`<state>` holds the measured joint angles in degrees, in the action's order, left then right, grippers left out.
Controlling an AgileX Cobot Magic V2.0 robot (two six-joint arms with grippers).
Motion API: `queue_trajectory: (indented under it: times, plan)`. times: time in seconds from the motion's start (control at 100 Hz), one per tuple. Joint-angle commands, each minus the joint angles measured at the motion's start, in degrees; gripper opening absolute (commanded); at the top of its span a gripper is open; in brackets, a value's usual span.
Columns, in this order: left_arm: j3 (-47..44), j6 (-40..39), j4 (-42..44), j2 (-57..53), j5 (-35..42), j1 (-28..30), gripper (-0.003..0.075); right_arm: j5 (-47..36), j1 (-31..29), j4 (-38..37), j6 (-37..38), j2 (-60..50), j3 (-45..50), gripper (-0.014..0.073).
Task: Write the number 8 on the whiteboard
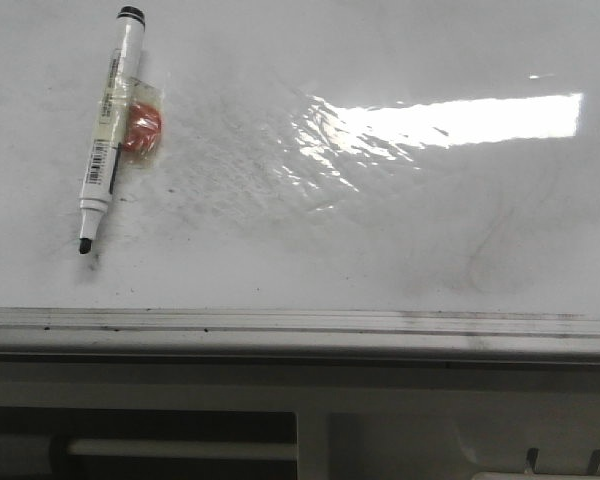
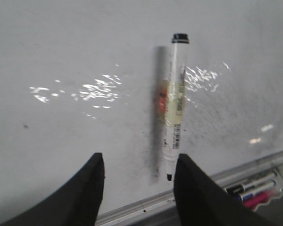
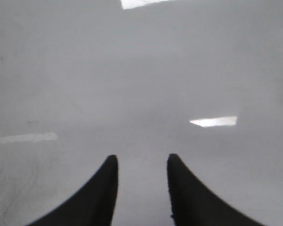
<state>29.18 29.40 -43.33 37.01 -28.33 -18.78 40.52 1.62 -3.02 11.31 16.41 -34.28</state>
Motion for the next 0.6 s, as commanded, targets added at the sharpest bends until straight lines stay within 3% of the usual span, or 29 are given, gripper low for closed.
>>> queue_trajectory:
  times: [0.0, 0.05, 0.32, 0.52, 0.59]
  plan:
    - [2.6, 4.2, -4.1, 4.7, 2.9, -3.5, 0.0350, -3.4, 1.7, 0.0, -0.4, 1.2, -2.1, 0.0374]
    - [2.6, 5.1, -4.6, 7.5, 4.2, -6.0, 0.0347, -3.3, 2.9, 0.0, -0.4, 1.2, -2.1, 0.0413]
    - [2.6, 5.2, -8.6, 19.1, 19.8, -16.7, 0.0347, -3.1, 5.5, 0.0, -0.4, 1.2, -2.1, 0.0398]
    - [2.6, 5.2, -8.8, 25.5, 24.8, -19.5, 0.0344, -3.3, 5.5, 0.4, -0.4, 1.2, -2.1, 0.0398]
    - [2.6, 5.2, -9.6, 26.6, 25.2, -19.5, 0.0293, -3.4, 5.5, 0.9, -0.4, 1.2, -2.3, 0.0398]
